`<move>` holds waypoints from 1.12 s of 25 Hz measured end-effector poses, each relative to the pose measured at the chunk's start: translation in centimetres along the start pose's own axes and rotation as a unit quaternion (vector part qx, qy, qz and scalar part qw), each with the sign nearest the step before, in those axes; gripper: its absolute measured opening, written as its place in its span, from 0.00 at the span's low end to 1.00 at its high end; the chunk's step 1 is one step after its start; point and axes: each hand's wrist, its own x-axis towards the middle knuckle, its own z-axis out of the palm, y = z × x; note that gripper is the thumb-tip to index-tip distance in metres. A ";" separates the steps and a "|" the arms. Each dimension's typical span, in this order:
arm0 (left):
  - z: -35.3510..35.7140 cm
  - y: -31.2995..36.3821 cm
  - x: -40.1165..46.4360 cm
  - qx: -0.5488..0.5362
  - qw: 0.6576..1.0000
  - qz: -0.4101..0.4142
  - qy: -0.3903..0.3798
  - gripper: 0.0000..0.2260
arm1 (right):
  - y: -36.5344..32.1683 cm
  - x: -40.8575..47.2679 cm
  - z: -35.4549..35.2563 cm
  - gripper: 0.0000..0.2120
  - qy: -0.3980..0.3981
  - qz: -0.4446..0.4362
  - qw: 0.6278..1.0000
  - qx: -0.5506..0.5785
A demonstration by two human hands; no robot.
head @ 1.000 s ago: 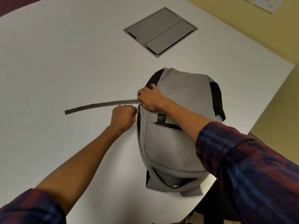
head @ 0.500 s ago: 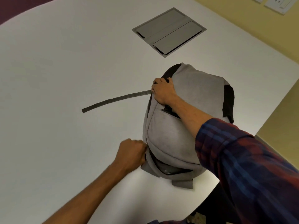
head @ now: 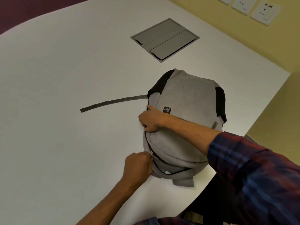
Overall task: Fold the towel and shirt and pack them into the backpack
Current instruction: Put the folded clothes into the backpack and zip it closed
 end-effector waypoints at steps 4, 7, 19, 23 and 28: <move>1.9 3.2 -0.6 0.031 0.997 0.055 -0.052 0.12 | -0.9 -1.8 1.7 0.13 0.142 0.003 0.989 -0.028; 2.5 3.2 -1.3 -0.020 1.000 0.009 -0.021 0.06 | -1.7 -5.1 2.4 0.11 0.288 0.012 0.949 0.124; 1.5 4.5 -3.7 -0.158 0.986 -0.046 0.032 0.09 | -10.9 -14.8 12.9 0.24 0.221 0.263 0.730 0.591; 1.3 4.1 -3.3 -0.207 0.970 -0.125 0.022 0.22 | -12.4 -14.4 12.8 0.19 0.252 0.289 0.718 0.581; 1.7 3.0 0.5 -0.418 0.866 -0.276 -0.015 0.20 | -13.6 -15.1 12.3 0.20 0.258 0.301 0.795 0.459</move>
